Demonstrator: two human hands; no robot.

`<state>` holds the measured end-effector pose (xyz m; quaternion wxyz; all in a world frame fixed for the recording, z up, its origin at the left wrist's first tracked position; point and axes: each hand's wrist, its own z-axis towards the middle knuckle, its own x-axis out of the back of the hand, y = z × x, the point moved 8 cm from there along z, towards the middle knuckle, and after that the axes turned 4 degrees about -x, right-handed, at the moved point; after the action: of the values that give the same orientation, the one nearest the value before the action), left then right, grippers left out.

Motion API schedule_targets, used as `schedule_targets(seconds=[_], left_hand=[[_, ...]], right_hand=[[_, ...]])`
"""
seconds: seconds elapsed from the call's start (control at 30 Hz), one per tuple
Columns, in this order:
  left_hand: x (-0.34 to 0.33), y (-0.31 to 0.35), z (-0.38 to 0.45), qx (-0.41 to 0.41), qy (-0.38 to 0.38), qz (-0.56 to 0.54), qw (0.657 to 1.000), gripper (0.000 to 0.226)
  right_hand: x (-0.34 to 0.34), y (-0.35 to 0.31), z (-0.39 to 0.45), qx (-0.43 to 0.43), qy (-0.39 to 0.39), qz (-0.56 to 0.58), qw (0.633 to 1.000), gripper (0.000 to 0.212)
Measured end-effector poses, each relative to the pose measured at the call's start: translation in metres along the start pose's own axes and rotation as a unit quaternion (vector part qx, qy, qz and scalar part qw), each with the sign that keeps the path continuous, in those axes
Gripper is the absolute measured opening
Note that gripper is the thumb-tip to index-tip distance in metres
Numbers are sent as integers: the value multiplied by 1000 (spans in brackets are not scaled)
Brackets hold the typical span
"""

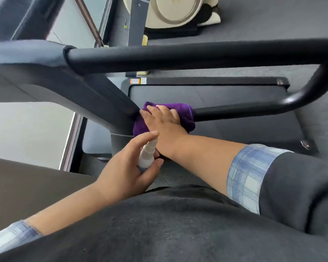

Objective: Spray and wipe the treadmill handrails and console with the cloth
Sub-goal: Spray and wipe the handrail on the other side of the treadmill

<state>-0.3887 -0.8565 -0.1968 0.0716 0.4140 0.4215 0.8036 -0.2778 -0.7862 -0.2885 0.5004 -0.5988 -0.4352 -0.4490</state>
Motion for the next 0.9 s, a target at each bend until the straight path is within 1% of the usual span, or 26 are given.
schedule_targets(seconds=[0.17,0.23,0.3,0.43,0.57,0.7,0.83,0.9], left_hand=[[-2,0,-6,22,9,-25,999,55],[-5,5,-4,13,5,-17,1000,55],[-7,9,-1,5,-1,-13,1000,55],[-14,11,-4,4,-4,-4,1000,56],[-29,12,-4,-6,-20,-1,1000,58],[-36,12,2,-10,-18,-1,1000,63],[-38,18,10,-22,-19,1,1000,64],[-40,20,13,-27,-19,-4,999,65]], right_hand=[[17,-6,13,99,23,-87,991,75],[23,-4,19,108,9,-105,989,76],[27,3,21,88,-13,-94,992,77],[40,26,13,51,-24,-73,996,61],[62,80,-11,1,-33,-55,998,57],[83,141,-41,-62,-38,-53,996,54],[108,208,-77,-142,-13,-68,987,57],[115,226,-92,-152,11,-71,986,59]])
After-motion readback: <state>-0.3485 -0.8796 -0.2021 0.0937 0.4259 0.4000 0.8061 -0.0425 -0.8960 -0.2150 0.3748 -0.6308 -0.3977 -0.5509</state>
